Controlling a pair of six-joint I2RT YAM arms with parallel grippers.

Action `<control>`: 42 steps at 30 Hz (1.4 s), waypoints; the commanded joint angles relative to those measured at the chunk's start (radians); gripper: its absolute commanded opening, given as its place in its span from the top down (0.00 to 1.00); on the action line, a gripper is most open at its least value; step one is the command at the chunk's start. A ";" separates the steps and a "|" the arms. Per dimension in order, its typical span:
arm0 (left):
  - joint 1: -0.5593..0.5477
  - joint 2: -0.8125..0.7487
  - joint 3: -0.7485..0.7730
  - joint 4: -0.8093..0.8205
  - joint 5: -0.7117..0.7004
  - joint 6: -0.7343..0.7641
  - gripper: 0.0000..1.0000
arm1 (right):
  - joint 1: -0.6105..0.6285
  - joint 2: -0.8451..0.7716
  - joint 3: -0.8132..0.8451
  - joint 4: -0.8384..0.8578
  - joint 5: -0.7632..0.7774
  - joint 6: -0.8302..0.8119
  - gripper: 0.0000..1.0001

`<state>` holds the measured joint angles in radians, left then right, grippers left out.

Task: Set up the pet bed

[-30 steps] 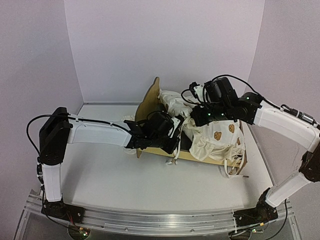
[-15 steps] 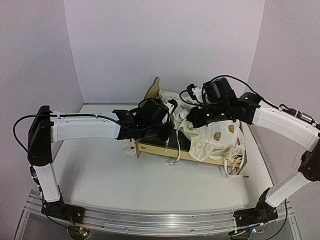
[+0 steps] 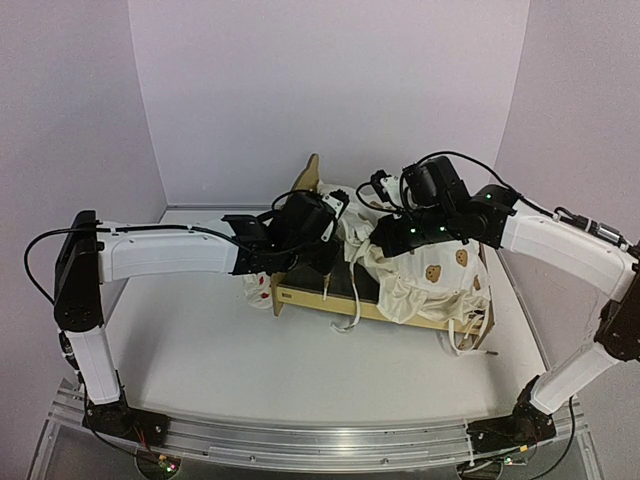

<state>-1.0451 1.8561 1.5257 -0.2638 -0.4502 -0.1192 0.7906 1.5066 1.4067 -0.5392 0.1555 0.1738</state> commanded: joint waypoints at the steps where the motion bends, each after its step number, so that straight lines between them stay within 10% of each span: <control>1: 0.009 -0.060 0.041 0.001 -0.045 0.014 1.00 | -0.004 0.014 0.047 0.012 -0.011 0.012 1.00; 42: 0.067 -0.010 -0.084 -0.022 -0.130 -0.055 1.00 | -0.004 0.046 0.032 0.015 -0.017 0.029 1.00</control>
<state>-0.9923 1.8408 1.4675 -0.3068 -0.5322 -0.1480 0.7906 1.5391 1.4139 -0.5385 0.1410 0.1890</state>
